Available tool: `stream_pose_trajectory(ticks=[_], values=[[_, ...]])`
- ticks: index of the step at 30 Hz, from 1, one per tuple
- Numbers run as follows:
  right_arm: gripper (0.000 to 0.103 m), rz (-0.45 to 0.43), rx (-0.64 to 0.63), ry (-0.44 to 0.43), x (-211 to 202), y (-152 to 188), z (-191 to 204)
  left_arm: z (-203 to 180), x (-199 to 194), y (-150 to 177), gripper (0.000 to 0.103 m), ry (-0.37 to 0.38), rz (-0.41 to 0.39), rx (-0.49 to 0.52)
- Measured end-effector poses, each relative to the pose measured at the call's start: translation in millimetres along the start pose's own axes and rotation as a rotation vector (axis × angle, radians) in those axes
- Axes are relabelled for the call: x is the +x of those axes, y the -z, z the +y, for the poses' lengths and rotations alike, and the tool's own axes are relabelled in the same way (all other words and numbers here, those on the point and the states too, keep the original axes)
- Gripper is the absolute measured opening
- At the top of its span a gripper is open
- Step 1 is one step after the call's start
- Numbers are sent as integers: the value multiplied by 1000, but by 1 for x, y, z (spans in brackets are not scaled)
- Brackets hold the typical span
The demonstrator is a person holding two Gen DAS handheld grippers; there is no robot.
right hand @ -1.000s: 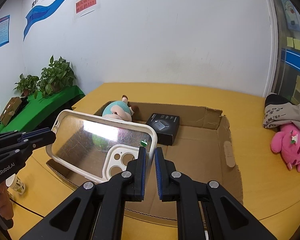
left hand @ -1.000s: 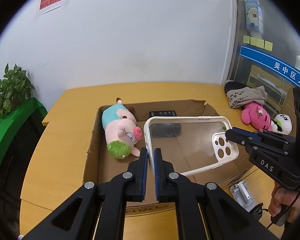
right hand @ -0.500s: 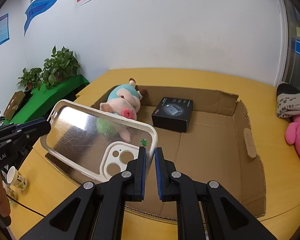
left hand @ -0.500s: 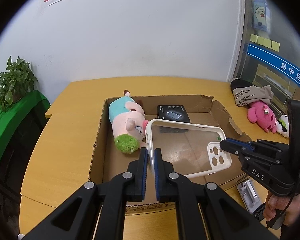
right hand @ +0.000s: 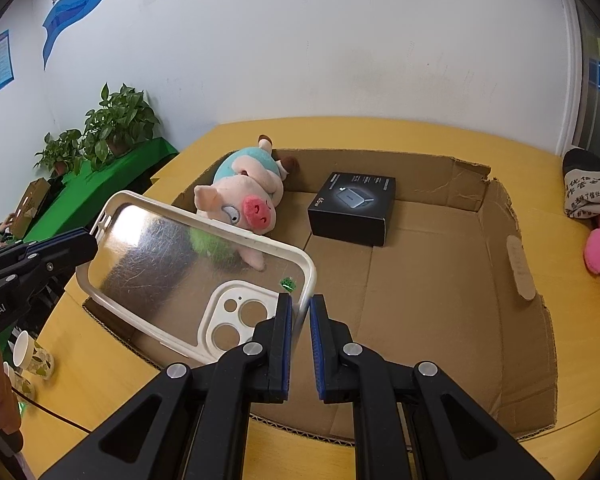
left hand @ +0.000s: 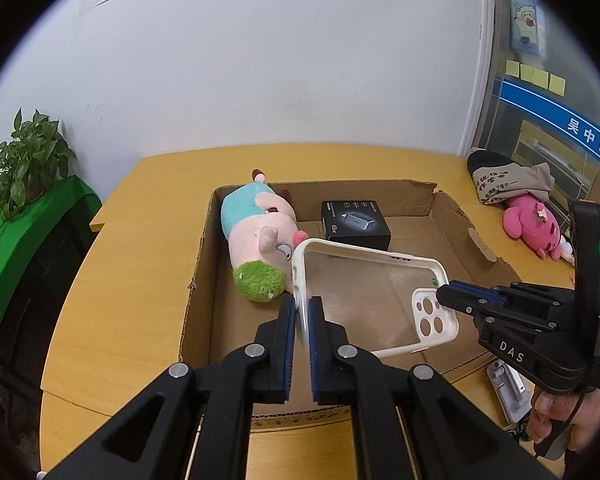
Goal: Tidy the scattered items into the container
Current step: 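Carry the phone case with both grippers over the cardboard box, then open both grippers to drop the phone case into the box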
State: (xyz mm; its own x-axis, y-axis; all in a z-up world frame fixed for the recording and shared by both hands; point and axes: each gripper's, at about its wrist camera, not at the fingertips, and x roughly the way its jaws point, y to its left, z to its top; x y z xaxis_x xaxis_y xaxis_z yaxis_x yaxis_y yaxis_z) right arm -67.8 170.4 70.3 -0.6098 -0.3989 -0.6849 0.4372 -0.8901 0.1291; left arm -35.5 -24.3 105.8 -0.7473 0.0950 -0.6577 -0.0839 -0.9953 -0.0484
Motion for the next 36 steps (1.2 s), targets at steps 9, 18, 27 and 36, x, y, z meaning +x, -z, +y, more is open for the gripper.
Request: stream_pose_trajectory(ticks=[9,18,27,36], values=[[10,44,-4,-6,23,1,7,15,19,-2,5,-14,38,-7],[10,145,0,-13,69,6,18,37,67,9,5,-76,179,-11],[10,271,7,-14,111,18,23,46,106,35,5,-140,356,-10],[72,220,-23,-9,95,21,31,36,76,36,51,-155,281,-3]])
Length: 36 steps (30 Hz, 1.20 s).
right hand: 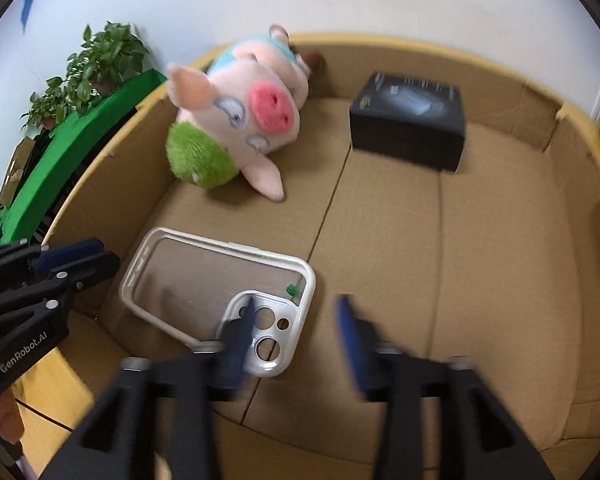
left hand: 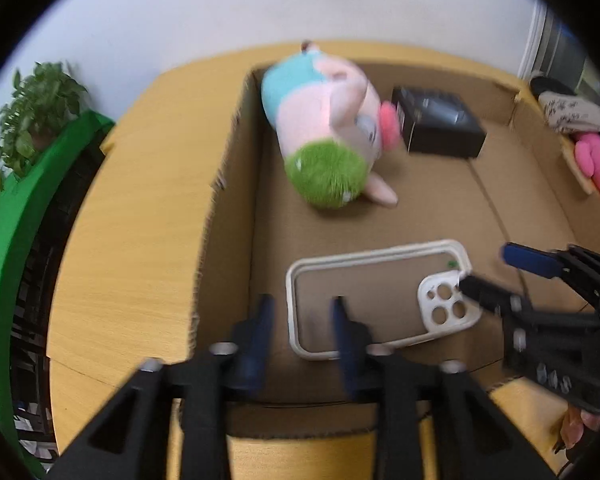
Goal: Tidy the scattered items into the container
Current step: 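Open both grippers to drop the phone case into the box, then move both grippers back to the white phone stand on the table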
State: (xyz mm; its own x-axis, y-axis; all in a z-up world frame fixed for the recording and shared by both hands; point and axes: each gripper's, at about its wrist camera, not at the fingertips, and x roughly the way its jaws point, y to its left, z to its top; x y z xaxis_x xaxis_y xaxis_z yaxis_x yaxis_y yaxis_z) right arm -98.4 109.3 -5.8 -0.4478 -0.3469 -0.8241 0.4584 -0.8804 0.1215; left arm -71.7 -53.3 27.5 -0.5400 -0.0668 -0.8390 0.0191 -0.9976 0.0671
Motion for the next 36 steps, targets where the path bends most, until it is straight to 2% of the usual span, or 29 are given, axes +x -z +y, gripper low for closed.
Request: stream_pose_trajectory(ticks=[1,3,6,10,12,13,14,15,16,17,18,19,20,21,22,23,25,29,36], values=[[77,-31,-12,7,-11,4,2,-2,-14,3,61,11,-50,4],[90,-98,-25,29,-38,14,3,-7,-41,12,66,39,-142,8],[102,-172,-27,46,-77,30,2,-14,-81,27,79,90,-263,-23],[103,-209,-21,56,-116,44,1,-24,-118,40,79,153,-358,-47],[103,-245,-28,85,-134,49,-1,-32,-131,45,76,155,-407,-31],[102,-272,-38,99,-144,52,0,-35,-136,46,39,165,-423,-17],[87,-297,-44,104,-153,54,0,-39,-136,46,8,192,-406,-6],[30,-316,-44,105,-162,57,-3,-41,-135,45,3,219,-375,-13],[0,-306,-29,98,-165,58,-7,-42,-134,45,0,240,-357,-30],[5,-290,-7,85,-168,59,-13,-43,-135,46,0,247,-357,-43],[5,-286,5,74,-172,62,-17,-46,-137,47,1,242,-370,-50],[5,-297,7,83,-178,65,-20,-48,-139,49,5,236,-384,-54],[23,-312,9,88,-184,68,-21,-51,-142,50,31,222,-391,-61],[77,-321,11,90,-189,71,-22,-55,-144,51,54,202,-389,-67],[102,-335,13,96,-195,75,-24,-60,-146,51,92,172,-394,-74],[101,-361,11,110,-202,79,-25,-64,-150,54,96,150,-415,-78],[103,-387,-1,139,-213,87,-27,-70,-157,59,96,152,-443,-64],[103,-365,8,153,-219,99,-38,-87,-152,65,96,200,-401,-32],[103,-312,100,173,-216,127,-81,-121,-134,75,96,266,-338,8]])
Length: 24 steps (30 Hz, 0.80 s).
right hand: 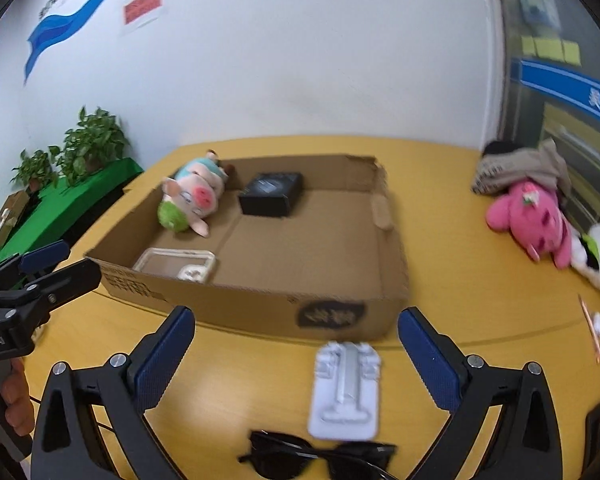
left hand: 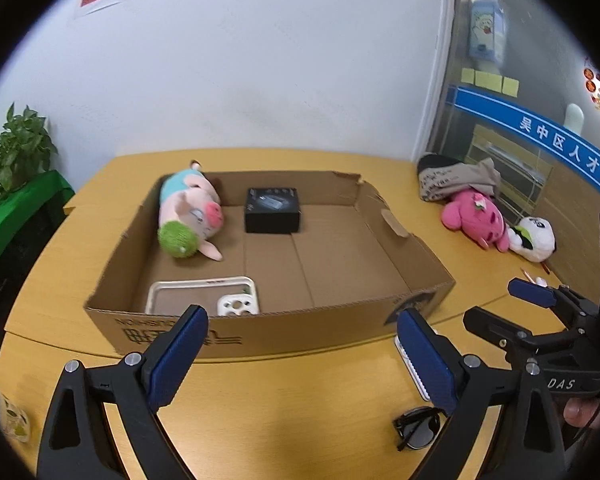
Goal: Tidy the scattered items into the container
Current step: 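Move both grippers back to the white phone stand on the table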
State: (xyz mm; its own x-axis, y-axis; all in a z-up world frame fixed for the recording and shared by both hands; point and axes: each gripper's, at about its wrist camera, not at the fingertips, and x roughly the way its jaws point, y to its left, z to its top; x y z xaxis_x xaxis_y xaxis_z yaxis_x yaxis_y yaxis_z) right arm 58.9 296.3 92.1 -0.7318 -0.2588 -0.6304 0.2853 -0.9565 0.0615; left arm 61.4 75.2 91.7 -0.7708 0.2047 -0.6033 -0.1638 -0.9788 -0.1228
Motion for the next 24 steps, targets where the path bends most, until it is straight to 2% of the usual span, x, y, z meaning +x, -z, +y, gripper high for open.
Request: stream_pose_trajectory(ticks=[6,9,12,15,19,22,24], values=[[103,6,45,18,1,11,-29,-28,11,4,96,12,-13,59],[103,7,48,4,5,12,-37,-35,15,8,96,-7,-34,85],[103,33,38,-14,13,16,-45,-35,28,14,96,-10,9,58],[103,94,40,-11,29,27,-59,-35,39,19,96,30,45,30],[103,231,72,-13,66,50,-80,-36,56,27,96,62,109,16],[103,322,91,-37,92,65,-81,-38,66,33,96,74,152,22],[102,348,80,-44,104,70,-75,-37,72,38,96,86,172,14]])
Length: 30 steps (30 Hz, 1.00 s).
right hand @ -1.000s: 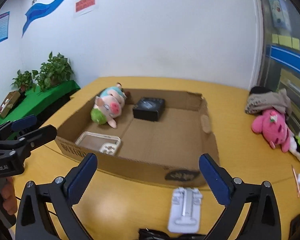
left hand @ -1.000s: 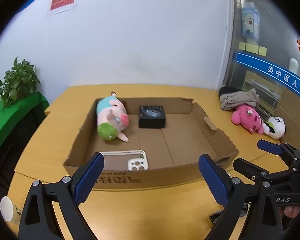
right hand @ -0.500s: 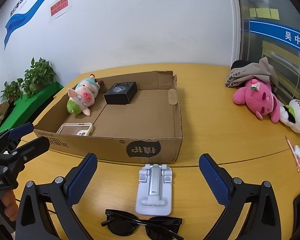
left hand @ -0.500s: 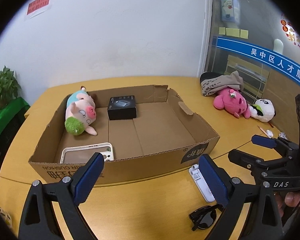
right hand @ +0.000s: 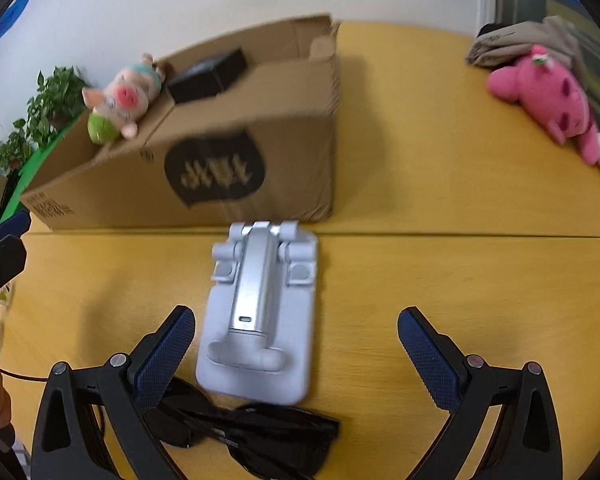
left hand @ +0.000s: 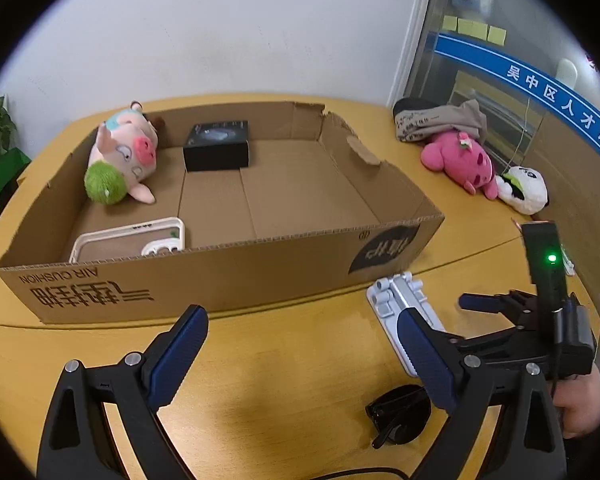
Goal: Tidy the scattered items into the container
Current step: 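Move both grippers back to the white phone stand on the table, then close both grippers on the white phone stand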
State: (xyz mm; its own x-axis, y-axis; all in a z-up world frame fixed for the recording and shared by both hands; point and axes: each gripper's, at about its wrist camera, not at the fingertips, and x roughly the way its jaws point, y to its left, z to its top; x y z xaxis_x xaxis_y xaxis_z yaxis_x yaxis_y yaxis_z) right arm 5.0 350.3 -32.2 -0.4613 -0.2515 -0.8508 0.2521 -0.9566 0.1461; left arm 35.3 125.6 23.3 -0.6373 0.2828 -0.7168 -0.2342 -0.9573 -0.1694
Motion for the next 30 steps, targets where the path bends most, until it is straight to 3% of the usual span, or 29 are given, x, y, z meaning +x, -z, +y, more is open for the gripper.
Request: stream_pose_trajectory(ticks=[3,7,9,11,17,21,23,25,26,30], values=[[103,52,-54,39,18,2,13,4,8,4,96,40,27,-25],[97,32,-148,89,18,12,30,6,18,7,96,91,59,-48],[81,5,-168,80,11,19,36,6,27,8,96,134,85,-63],[75,-3,-174,77,5,26,41,4,37,8,96,176,117,-79],[73,-17,-147,54,1,37,53,-11,77,14,95,347,267,-136],[72,-18,-125,8,-3,40,53,-26,95,20,93,374,318,-126],[72,-17,-122,-18,-4,42,57,-33,98,21,78,423,340,-127],[73,-27,-114,-47,-8,44,64,-38,98,23,71,391,340,-110],[73,-37,-118,-36,-10,44,66,-38,98,23,61,373,339,-107],[73,-55,-119,-30,-17,41,67,-27,91,21,53,408,315,-168]])
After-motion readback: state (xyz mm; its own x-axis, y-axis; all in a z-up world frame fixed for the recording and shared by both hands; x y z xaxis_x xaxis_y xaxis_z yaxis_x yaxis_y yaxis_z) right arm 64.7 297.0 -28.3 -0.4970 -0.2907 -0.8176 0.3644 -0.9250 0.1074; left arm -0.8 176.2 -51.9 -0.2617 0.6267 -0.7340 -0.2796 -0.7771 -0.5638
